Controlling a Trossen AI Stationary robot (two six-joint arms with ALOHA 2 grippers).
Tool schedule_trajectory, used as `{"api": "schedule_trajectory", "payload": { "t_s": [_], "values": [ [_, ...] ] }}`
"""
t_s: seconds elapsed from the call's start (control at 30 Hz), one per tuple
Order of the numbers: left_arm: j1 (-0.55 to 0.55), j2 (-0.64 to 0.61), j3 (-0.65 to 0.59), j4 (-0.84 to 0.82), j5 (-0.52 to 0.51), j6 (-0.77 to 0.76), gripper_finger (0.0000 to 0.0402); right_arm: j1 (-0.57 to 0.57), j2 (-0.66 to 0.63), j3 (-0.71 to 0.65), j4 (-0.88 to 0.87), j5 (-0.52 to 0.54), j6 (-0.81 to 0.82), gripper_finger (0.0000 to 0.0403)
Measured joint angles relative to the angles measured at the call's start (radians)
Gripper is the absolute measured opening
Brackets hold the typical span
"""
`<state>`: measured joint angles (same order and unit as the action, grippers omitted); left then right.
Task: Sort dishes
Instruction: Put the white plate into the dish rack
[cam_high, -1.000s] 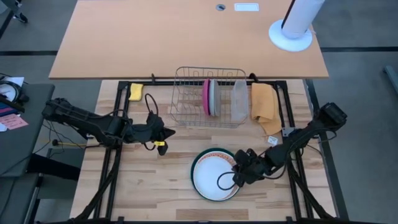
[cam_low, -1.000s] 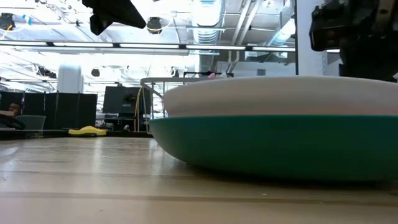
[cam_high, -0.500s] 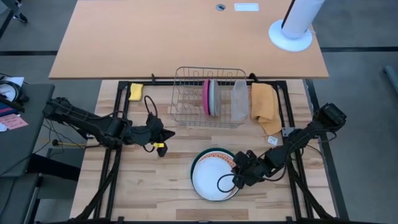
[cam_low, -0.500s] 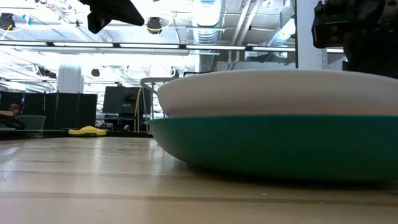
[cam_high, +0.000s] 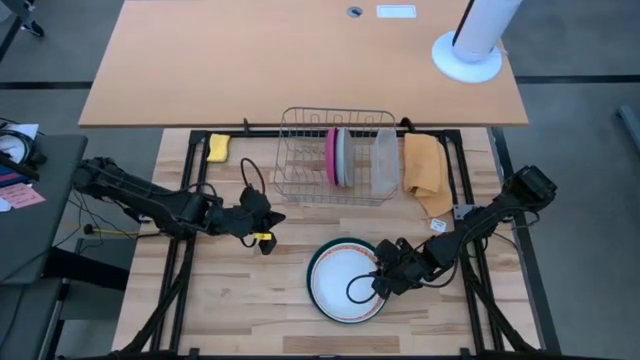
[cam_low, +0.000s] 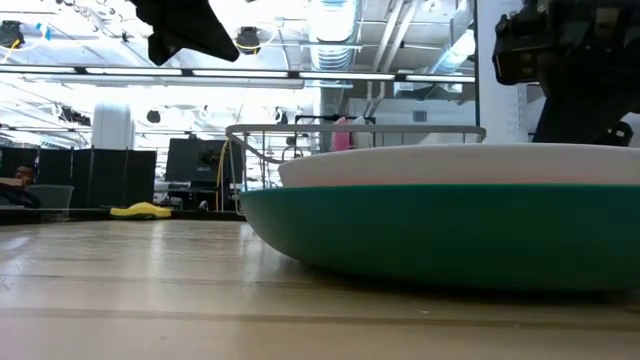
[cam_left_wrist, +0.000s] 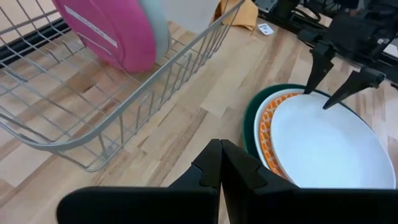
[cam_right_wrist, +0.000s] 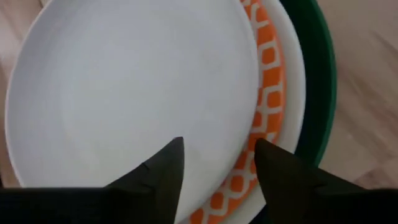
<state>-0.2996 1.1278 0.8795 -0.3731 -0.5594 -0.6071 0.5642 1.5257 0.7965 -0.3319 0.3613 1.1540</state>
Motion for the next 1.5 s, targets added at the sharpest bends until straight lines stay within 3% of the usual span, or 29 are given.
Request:
{"api": "schedule_trajectory", "payload": {
  "t_s": [0.2,0.37,0.5,0.77,1.17,1.37,1.5],
  "values": [
    [0.002,0.0,0.0,0.023,0.0,0.029,0.0,-0.047,0.0,-0.014,0.009,-0.024,-0.078,0.0208],
    [0.002,0.0,0.0,0.052,0.0,0.086,0.0,-0.106,0.0,-0.016,0.041,-0.088,-0.214,0.0185],
    [0.014,0.0,0.0,0.058,0.0,0.126,0.0,-0.154,0.0,-0.016,0.037,-0.111,-0.297,0.014],
    [0.083,-0.003,0.0,0.059,0.0,0.159,0.0,-0.235,0.0,-0.016,0.037,-0.127,-0.455,0.0012],
    [0.152,-0.003,0.0,0.058,0.003,0.195,0.0,-0.294,-0.028,0.03,-0.005,-0.132,-0.607,0.0002],
    [0.152,-0.003,0.011,0.055,0.005,0.135,0.0,-0.282,-0.118,0.184,-0.192,-0.121,-0.663,0.0001],
    [0.139,-0.003,0.035,0.087,0.004,0.087,0.0,-0.26,-0.185,0.325,-0.362,-0.047,-0.728,0.0001]
  ]
}}
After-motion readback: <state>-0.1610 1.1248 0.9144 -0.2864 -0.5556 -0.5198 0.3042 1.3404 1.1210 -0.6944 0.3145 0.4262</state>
